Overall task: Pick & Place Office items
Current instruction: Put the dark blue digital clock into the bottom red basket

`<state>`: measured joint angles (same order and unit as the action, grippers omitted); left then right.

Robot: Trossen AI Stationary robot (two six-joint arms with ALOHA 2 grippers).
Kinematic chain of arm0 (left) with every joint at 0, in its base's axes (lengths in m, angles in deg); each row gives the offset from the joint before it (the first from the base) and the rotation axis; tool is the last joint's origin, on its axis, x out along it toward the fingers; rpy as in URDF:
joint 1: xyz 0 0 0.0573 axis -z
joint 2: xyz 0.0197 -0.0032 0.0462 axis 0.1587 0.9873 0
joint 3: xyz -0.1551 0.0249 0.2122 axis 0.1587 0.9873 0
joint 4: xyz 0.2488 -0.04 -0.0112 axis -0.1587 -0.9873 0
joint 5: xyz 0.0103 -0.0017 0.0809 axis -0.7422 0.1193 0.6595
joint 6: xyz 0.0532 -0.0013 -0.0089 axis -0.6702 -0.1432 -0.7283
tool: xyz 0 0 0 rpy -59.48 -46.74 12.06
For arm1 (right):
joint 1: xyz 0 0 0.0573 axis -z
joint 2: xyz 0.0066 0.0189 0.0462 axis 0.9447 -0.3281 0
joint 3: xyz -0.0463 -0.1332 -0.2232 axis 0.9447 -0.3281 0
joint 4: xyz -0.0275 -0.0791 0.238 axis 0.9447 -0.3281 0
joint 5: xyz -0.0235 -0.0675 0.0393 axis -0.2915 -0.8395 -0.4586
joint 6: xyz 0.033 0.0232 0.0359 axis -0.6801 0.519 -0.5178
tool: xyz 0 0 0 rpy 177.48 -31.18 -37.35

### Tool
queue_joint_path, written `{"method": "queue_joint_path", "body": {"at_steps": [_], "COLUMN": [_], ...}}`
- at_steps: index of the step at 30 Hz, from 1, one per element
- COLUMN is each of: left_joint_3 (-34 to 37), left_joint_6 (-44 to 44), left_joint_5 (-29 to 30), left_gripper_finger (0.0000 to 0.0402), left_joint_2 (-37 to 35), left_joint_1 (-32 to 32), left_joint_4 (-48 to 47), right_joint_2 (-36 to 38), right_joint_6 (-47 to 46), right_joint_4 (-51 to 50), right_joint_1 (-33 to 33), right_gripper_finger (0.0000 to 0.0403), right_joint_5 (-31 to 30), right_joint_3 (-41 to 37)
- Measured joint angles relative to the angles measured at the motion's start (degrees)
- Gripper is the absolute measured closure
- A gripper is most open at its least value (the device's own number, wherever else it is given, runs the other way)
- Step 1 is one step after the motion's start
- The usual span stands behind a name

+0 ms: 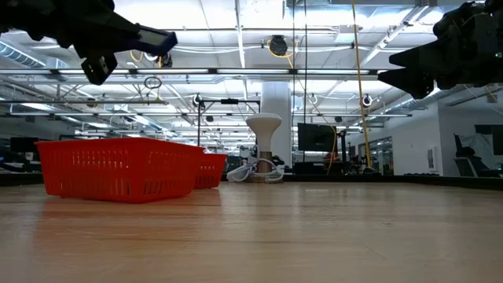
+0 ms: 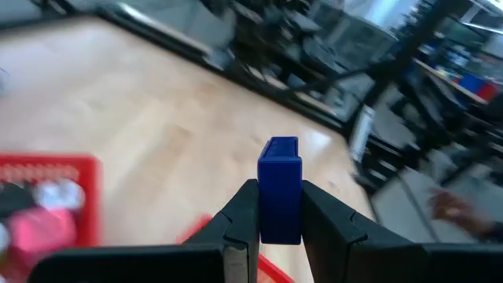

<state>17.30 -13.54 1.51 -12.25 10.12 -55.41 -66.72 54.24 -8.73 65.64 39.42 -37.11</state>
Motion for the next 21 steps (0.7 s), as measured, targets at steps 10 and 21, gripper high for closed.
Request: {"method": "queue_joint_path", "body": {"at_steps": [10, 21], "left_joint_3": [0.0, 0.0], "left_joint_6": [16.2, 21.5], "left_joint_5": [-3.5, -5.0], "left_gripper_finger": [0.0330, 0.0330], "left_joint_2": [1.7, 20.8], "left_joint_1": [3.7, 3.3], "left_joint_4": [-10.3, -2.4], "right_joint_2": [0.0, 0.0], "right_joint_6": [0.0, 0.0], "right_joint_4": [0.0, 0.0], "right_joint_1": [0.0, 0.0], "right_gripper_finger": [0.0094, 0.0094], "right_joint_5": [0.0, 0.0], "right_joint_3": [0.0, 0.0]}}
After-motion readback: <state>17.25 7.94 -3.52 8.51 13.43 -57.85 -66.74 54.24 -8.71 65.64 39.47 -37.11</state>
